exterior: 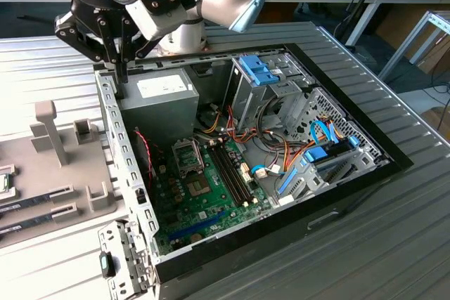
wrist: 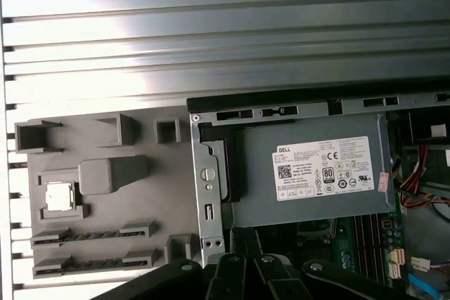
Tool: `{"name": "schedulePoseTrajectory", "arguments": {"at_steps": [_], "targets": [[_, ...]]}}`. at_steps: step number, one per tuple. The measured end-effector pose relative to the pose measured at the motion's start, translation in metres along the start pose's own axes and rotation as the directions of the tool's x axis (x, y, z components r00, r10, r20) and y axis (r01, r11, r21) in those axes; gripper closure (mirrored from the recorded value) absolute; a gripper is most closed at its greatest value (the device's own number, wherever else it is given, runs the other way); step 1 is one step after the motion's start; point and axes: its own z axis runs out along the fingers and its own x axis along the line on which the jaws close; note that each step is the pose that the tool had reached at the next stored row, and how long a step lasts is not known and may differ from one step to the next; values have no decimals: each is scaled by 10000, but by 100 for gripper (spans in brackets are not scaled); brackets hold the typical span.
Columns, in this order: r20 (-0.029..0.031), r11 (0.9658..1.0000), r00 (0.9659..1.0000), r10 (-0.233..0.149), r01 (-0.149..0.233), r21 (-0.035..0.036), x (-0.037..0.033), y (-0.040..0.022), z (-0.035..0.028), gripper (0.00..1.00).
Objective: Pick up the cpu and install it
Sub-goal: 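Reach for the cpu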
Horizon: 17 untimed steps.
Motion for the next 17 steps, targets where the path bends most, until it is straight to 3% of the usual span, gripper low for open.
{"name": "schedulePoseTrajectory", "arguments": {"at_steps": [17], "targets": [[0, 10000, 10000, 0, 0, 0, 102, -8, -3, 90]]}}
